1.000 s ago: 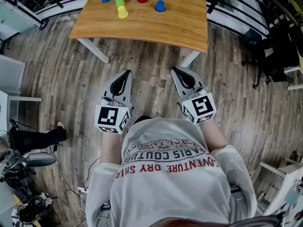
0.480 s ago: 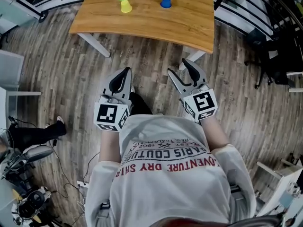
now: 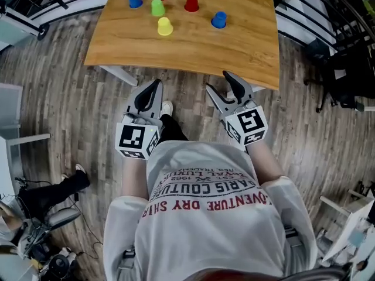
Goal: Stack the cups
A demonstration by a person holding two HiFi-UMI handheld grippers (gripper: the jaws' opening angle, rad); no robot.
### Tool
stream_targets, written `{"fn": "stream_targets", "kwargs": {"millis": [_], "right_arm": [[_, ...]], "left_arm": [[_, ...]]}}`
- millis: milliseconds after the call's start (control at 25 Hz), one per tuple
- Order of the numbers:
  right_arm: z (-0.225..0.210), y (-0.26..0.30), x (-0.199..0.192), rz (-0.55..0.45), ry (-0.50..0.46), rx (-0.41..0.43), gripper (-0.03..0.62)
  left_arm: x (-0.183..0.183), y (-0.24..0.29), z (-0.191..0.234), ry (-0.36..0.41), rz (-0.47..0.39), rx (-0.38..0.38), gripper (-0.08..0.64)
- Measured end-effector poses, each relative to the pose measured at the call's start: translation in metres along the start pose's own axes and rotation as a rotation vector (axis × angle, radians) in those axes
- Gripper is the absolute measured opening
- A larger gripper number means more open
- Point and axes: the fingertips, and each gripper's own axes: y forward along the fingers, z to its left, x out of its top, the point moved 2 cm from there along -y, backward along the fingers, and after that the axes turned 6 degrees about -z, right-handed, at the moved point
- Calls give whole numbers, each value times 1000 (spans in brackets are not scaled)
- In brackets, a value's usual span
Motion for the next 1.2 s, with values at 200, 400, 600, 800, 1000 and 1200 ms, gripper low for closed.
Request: {"fn": "stream_targets", "kwargs": {"millis": [200, 400, 600, 800, 1000, 1200], "right_arm": [[-9, 91, 10, 63, 13, -59, 244], [-16, 165, 8, 142, 35, -105, 245], [-24, 220, 1, 216, 12, -130, 271], [-28, 261, -11, 276, 16, -138, 278], [-35, 281, -30, 326, 45, -132, 281], [-43, 301, -45, 376, 53, -87, 282]], "left_arm": [[3, 48, 85, -10, 21, -66, 14], [5, 83, 155, -2, 26, -119, 14], [0, 117, 200, 10, 50, -177, 14], [-12, 141, 229, -6, 75, -238, 14], [-28, 154, 238, -34, 105, -245, 14], [-42, 170, 244, -49, 150, -251, 14]]}}
